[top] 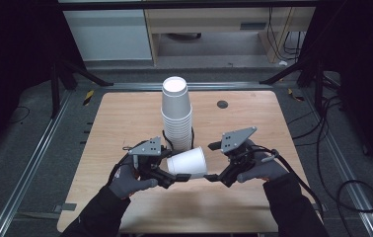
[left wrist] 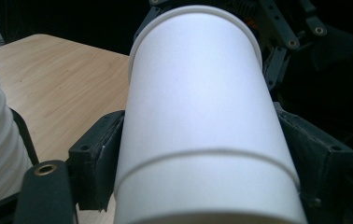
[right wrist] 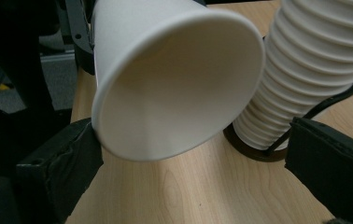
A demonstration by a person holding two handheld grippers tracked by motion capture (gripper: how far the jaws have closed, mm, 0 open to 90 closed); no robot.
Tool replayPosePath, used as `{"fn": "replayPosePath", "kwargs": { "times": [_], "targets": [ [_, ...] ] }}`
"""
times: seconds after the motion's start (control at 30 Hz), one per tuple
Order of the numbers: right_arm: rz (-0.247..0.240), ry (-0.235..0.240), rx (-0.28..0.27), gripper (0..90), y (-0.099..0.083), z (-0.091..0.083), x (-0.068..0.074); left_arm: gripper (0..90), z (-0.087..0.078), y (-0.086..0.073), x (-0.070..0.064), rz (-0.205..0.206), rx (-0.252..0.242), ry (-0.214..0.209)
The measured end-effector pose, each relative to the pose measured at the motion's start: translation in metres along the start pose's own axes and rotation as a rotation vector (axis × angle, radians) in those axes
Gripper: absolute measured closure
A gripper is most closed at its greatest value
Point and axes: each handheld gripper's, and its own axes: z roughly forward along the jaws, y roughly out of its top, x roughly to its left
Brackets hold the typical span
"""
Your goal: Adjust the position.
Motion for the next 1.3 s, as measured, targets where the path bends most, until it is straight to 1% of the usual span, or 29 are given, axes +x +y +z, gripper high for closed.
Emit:
{"fn": "replayPosePath", "kwargs": {
  "times": [0.03, 0.1, 0.13, 0.2, 0.3, 0.47, 0.6, 0.7, 0.77, 0.8, 0.9, 1.03, 1.17, 1.27, 1.3],
  "targets": [
    [0.014, -0.003, -0.006, 4.4, -0.001, -0.002, -0.001, 20.5, -0.001, 0.000, 0.000, -0.001, -0.004, 0.004],
    [0.025, -0.012, -0.012, 5.0, -0.005, -0.005, -0.001, 20.7, -0.002, -0.001, 0.001, 0.001, -0.010, 0.007],
    [0.030, -0.023, -0.015, 6.0, -0.007, -0.006, -0.002, 20.7, -0.003, -0.002, 0.002, -0.004, -0.016, 0.005],
    [0.038, -0.045, -0.028, 7.6, -0.011, -0.008, -0.003, 20.9, -0.003, -0.001, 0.002, 0.000, -0.017, 0.007],
    [0.048, -0.044, -0.047, 8.1, -0.013, -0.010, -0.005, 21.0, -0.003, -0.002, 0.002, 0.007, -0.013, 0.009],
    [0.040, -0.052, -0.055, 8.6, -0.012, -0.010, -0.003, 21.1, -0.001, -0.003, 0.002, 0.015, -0.002, 0.009],
    [0.037, -0.065, -0.062, 8.8, -0.012, -0.013, -0.003, 21.1, -0.003, -0.004, 0.004, 0.010, -0.009, 0.015],
    [0.046, -0.070, -0.076, 9.5, -0.012, -0.016, -0.003, 21.1, -0.004, -0.005, 0.005, 0.007, -0.012, 0.022],
    [0.052, -0.079, -0.086, 10.1, -0.014, -0.017, -0.003, 21.0, -0.005, -0.006, 0.007, -0.002, -0.017, 0.030],
    [0.059, -0.102, -0.093, 10.2, -0.015, -0.018, -0.002, 20.9, -0.006, -0.007, 0.008, -0.006, -0.022, 0.037],
    [0.076, -0.129, -0.108, 10.6, -0.019, -0.020, -0.002, 20.8, -0.009, -0.008, 0.009, -0.011, -0.027, 0.041],
    [0.098, -0.183, -0.148, 10.5, -0.022, -0.022, -0.001, 20.7, -0.011, -0.010, 0.009, -0.012, -0.032, 0.052],
    [0.120, -0.220, -0.185, 10.8, -0.026, -0.024, 0.001, 20.6, -0.014, -0.011, 0.009, -0.015, -0.045, 0.061],
    [0.124, -0.269, -0.192, 10.8, -0.029, -0.023, 0.003, 20.5, -0.015, -0.013, 0.010, -0.020, -0.058, 0.060],
    [0.130, -0.267, -0.199, 10.8, -0.030, -0.023, 0.003, 20.6, -0.015, -0.013, 0.010, -0.020, -0.061, 0.060]
  ]
}}
